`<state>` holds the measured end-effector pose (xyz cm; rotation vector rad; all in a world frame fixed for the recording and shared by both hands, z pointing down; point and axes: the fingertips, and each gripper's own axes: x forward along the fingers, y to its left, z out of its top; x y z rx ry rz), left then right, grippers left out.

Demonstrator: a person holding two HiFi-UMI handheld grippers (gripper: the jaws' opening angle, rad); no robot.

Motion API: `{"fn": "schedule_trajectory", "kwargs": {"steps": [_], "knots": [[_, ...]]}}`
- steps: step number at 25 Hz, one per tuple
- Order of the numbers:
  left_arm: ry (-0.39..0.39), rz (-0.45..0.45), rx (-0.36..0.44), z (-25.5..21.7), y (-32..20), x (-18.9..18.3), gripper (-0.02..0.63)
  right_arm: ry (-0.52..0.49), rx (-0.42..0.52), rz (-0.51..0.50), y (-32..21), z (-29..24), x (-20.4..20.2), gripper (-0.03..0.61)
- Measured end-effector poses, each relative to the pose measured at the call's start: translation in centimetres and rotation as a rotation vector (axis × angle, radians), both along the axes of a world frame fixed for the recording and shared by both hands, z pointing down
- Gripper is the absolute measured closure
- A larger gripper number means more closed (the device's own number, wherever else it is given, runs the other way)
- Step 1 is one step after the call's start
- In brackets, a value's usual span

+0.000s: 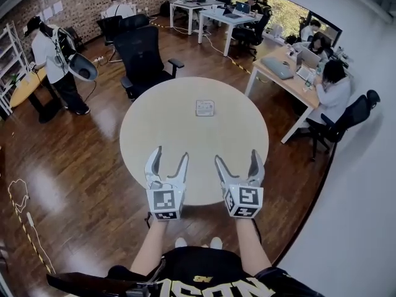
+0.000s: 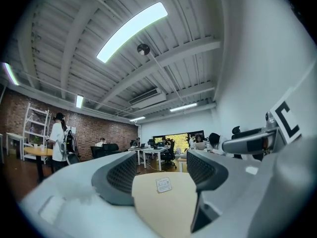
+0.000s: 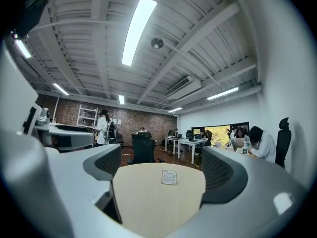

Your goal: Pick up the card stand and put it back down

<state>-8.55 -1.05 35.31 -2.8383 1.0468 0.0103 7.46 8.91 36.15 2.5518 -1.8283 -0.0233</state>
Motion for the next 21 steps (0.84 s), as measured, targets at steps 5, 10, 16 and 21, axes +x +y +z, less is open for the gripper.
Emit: {"fn": "schedule_trajectory", "kwargs": {"steps": [5,10,16,21], "knots": [[0.012,-0.079,0.022,-0.7,0.6,0.3,0.293,0.019,0.004,0.031,1.9,-0.5,2.3,0.163],[0.006,-0.079,0.006,-0.2,1.2,1.7,0.293,0.025,-0.004,0.047,3.0,-0.2,4.1,0.193],[0.010,-0.073,0.006,-0.4,2.2,2.6,0.293,0.026,0.000,0.052,3.9,-0.2,5.0,0.192],[0.011,-0.063,0.008,-0.6,2.9,3.0,0.293,0.013,-0.015,0.057,4.4,-0.1,5.2,0.170]]}}
